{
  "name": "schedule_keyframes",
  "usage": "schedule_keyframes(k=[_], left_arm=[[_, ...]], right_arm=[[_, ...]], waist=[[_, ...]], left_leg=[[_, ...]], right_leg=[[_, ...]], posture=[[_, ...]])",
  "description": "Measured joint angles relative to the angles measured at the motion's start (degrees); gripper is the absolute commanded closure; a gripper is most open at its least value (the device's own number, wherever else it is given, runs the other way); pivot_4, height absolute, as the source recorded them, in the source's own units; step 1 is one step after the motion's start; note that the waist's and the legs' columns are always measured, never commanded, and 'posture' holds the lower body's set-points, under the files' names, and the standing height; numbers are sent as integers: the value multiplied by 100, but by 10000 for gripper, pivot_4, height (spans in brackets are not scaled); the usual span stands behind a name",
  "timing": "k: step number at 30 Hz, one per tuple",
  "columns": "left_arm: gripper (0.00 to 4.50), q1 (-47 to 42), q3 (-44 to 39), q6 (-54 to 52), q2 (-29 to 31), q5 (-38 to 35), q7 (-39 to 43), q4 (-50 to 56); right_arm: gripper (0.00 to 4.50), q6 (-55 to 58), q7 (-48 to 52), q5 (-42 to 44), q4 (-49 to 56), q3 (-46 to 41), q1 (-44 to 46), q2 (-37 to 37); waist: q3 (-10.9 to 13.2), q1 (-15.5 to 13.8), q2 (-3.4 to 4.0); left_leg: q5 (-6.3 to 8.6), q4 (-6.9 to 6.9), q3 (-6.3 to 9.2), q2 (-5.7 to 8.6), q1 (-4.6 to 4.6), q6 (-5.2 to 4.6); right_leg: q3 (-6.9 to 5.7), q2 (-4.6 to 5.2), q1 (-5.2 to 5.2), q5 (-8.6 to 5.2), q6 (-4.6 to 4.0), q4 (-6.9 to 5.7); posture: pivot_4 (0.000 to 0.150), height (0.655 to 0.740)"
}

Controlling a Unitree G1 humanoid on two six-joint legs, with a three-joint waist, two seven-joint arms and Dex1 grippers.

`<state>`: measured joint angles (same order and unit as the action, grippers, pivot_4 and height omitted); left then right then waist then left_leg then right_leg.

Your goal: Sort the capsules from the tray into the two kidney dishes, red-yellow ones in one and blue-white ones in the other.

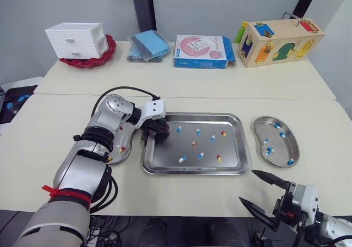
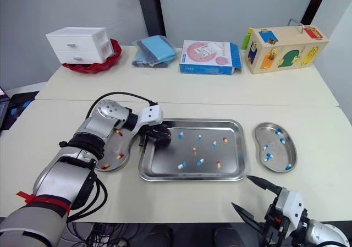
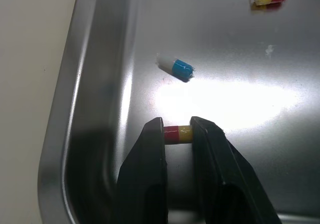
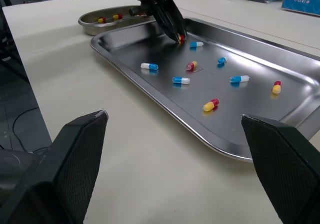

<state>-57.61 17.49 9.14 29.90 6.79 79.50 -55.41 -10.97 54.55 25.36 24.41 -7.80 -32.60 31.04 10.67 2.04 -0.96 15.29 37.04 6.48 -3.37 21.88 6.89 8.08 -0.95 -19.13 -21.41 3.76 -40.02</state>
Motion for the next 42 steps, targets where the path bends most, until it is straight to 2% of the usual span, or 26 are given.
schedule_keyframes(k=[4, 8, 13, 20, 26, 31, 34, 42], left_arm=[[39260, 213, -108, -330, 94, -168, 211, 484], [39260, 623, -408, -1039, 587, -550, 465, 1749], [39260, 1302, -796, -2090, 1304, -1005, 500, 3336], [39260, 2518, -1518, -2834, 2572, -1158, 157, 4188], [39260, 3280, -1916, -3185, 2751, -1372, -200, 4601], [39260, 3401, -1958, -3358, 2750, -1503, -457, 4801], [31118, 3399, -1958, -3374, 2750, -1597, -532, 4812], [5931, 3399, -1958, -3364, 2750, -1689, -641, 4784]], right_arm=[[0, -49, 49, -4, 0, 11, -3, 18], [0, -121, 151, -9, 13, 24, -56, 89], [0, -155, 279, -5, 173, 55, -103, 242], [0, -167, 591, 65, 245, 113, -2, 532], [0, -104, 807, 142, 130, 136, 380, 649], [0, -55, 927, 271, -26, 136, 538, 658], [0, -40, 970, 290, -111, 135, 605, 658], [0, 15, 1010, 293, -115, 118, 604, 657]], waist=[[0, 6, 0], [0, 34, 1], [0, 51, 3], [1, 84, 4], [1, -22, 2], [1, -40, 2], [1, -20, 3], [1, -19, 3]], left_leg=[[0, -1, 1, -1, 3, 0], [0, -3, 2, -4, 2, 1], [-1, -1, 3, -6, 0, 1], [0, -1, 3, -8, -2, 0], [0, 1, 5, -7, -1, 0], [0, 1, 7, -7, 0, 0], [0, -1, 7, -8, -1, 0], [0, -1, 6, -8, -1, 0]], right_leg=[[-1, 0, -3, 0, 0, 0], [-2, 0, -2, 0, 0, 0], [-3, 0, 0, 0, 0, -1], [-4, 0, 2, 0, 0, 0], [-7, 1, 2, 0, 0, 0], [-11, 0, 2, 0, -1, 0], [-11, 0, 1, 0, -1, 0], [-10, 0, 1, 0, 0, 0]], posture=[[1500, 7400], [1500, 7400], [1500, 7400], [1500, 7400], [1500, 7400], [1500, 7400], [1500, 7400], [1500, 7400]])
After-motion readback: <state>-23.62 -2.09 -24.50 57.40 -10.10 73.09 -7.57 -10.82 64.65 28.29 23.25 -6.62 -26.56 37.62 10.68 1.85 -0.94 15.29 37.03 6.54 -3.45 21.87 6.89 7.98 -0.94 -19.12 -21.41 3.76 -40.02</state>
